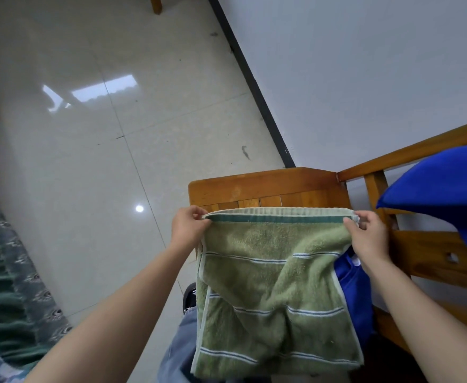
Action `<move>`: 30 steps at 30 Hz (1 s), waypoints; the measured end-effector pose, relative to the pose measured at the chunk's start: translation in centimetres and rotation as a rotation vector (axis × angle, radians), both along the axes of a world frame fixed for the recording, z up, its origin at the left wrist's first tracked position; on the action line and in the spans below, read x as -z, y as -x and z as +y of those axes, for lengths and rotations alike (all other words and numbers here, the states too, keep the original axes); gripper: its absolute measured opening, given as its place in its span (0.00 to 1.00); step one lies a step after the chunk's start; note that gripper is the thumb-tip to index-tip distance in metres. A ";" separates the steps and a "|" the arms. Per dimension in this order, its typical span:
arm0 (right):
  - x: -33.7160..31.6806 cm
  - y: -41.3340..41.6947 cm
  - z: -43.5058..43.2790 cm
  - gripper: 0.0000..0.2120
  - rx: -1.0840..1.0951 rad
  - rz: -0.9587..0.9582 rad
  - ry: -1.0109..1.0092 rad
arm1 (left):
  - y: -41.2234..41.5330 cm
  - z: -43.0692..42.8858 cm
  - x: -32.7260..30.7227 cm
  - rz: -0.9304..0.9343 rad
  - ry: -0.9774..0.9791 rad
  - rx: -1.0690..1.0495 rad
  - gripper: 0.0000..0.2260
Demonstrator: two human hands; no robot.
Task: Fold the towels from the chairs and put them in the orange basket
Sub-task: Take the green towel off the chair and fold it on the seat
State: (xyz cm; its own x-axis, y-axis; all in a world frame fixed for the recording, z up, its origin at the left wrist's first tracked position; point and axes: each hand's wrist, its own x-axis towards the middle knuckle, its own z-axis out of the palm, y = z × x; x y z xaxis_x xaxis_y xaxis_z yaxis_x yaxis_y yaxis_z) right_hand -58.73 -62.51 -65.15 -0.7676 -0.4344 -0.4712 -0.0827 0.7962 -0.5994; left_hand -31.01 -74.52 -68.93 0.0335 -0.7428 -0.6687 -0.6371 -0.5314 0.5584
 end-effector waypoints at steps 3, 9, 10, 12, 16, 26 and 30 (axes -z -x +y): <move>-1.2 -0.3 0.3 0.11 -0.050 0.000 0.028 | -1.7 0.1 -1.9 0.063 0.021 0.022 0.01; -6.7 -1.6 0.1 0.08 -0.188 0.017 0.080 | -7.2 0.4 -8.1 0.205 0.061 0.018 0.05; -7.8 -1.8 -0.1 0.07 -0.201 -0.006 0.091 | -8.1 0.5 -9.1 0.223 0.073 0.020 0.07; -10.8 -2.3 -0.2 0.04 -0.211 -0.073 0.153 | -9.8 0.6 -12.0 0.260 0.112 0.021 0.09; -18.3 -2.8 -0.6 0.04 -0.195 -0.252 0.332 | -13.1 0.4 -18.9 0.346 0.209 0.000 0.11; -28.4 -3.4 -0.9 0.16 -0.285 -0.305 0.525 | -15.1 -1.6 -29.9 0.458 0.438 0.027 0.15; -30.0 -3.1 -2.1 0.06 -0.271 -0.261 0.524 | -14.3 -3.5 -32.4 0.451 0.508 0.047 0.18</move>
State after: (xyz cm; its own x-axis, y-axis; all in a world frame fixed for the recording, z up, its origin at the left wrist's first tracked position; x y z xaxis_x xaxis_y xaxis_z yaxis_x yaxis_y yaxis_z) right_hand -55.62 -64.62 -35.20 -0.4873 -0.8200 -0.3002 -0.0382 0.3634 -0.9308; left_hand -16.68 -78.05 -36.51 -0.2063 -0.9622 -0.1776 -0.2992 -0.1108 0.9478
